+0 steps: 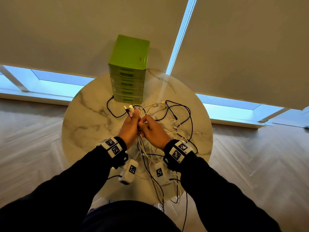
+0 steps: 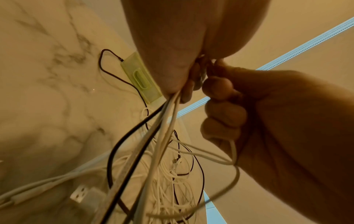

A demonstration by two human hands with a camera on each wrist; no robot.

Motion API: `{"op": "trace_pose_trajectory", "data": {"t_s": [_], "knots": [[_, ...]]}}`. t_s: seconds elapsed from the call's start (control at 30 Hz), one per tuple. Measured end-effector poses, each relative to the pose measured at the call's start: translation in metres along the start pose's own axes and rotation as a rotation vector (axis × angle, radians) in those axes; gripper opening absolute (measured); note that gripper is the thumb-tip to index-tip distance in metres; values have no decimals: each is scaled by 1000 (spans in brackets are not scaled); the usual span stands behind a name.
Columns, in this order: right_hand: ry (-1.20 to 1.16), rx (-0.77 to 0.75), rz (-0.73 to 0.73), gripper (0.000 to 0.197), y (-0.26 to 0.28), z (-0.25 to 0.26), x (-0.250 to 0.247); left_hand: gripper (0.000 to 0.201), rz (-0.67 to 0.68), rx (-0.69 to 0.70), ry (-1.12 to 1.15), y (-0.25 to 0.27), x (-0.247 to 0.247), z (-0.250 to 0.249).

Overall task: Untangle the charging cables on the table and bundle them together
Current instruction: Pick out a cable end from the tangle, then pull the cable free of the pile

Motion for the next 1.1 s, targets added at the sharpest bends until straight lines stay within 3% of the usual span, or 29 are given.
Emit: {"op": "trace_pose_trajectory", "data": {"t_s": [0.17, 0.3, 0.4, 0.5, 0.57, 0.7, 0.8, 1.1], "knots": [[257, -95, 127, 30, 15, -8, 2, 31, -150, 7, 34, -17, -23, -12], [341, -13, 242, 31, 26, -48, -2, 53, -251, 1, 101, -30, -54, -28], [405, 45, 245, 29, 26, -73, -14, 38, -272, 75, 176, -28, -70, -55], [533, 163, 293, 33, 23, -100, -26, 39, -333, 130, 241, -28, -88, -83], [594, 210, 235, 38, 13, -106, -38, 38, -337, 145, 247, -27, -91, -92], [466, 140, 13, 32, -20, -64, -48, 22, -180, 173, 74, -15, -59, -85], [319, 50, -95, 28, -34, -16, -42, 25, -112, 129, -20, -9, -37, -62], [247, -136, -38, 28, -25, 38, -2, 41, -213, -19, -82, -12, -40, -36]]}}
Point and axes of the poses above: each hand's wrist, its own y-axis away from the middle knuckle, its own x-axis out of the palm, z = x × y, the point moved 9 cm from there along -y, towards the middle knuckle, and after that the axes turned 1 degree about x, right-handed, at the moved point
